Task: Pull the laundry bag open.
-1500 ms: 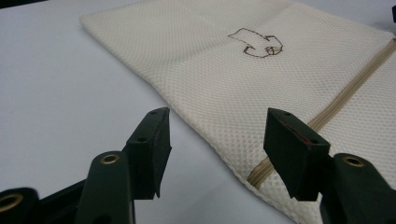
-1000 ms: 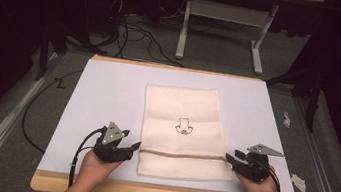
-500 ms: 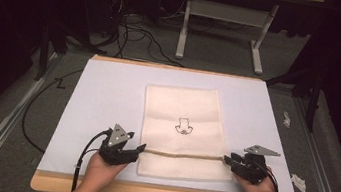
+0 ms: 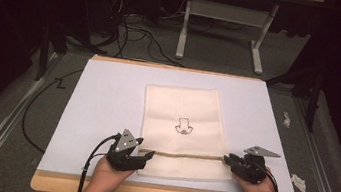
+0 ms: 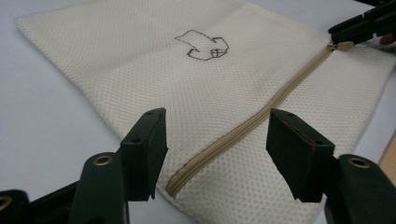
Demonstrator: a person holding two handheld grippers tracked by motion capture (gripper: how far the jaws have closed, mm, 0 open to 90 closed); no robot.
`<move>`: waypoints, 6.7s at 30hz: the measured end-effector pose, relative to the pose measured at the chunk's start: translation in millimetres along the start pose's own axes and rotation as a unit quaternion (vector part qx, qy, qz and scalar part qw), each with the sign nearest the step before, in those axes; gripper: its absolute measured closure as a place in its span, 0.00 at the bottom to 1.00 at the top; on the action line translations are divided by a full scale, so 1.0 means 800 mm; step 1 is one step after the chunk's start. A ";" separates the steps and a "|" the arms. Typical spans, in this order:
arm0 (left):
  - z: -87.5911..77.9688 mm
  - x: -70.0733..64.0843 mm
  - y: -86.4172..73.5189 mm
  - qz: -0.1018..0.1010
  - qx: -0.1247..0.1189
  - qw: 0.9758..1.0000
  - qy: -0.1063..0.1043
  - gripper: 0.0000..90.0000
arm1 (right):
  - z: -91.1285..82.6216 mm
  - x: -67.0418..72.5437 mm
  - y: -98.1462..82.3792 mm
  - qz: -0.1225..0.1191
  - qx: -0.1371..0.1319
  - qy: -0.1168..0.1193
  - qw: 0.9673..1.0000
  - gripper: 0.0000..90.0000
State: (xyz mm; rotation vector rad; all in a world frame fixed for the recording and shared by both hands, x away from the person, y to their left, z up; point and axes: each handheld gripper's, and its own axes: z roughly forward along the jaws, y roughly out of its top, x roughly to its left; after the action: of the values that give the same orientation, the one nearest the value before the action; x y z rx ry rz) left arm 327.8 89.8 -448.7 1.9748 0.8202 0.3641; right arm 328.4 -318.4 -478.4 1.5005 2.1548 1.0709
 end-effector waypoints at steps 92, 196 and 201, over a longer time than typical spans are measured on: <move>0.181 -0.167 0.076 0.026 0.019 0.998 -0.057 0.89 | -0.024 0.031 0.020 -0.054 -0.054 0.017 0.997 0.95; 0.022 0.047 -0.011 -0.034 0.100 0.994 -0.029 0.91 | -0.044 -0.016 0.000 -0.019 -0.050 -0.030 0.998 0.90; 0.013 0.061 -0.011 -0.047 0.057 0.997 -0.016 0.62 | -0.047 -0.019 -0.001 -0.021 -0.068 -0.019 0.997 0.69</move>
State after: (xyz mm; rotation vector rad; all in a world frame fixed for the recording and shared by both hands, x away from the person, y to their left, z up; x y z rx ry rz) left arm 365.4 119.0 -465.0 2.0335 0.9276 0.2340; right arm 310.9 -347.4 -456.0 1.3983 2.0354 1.1399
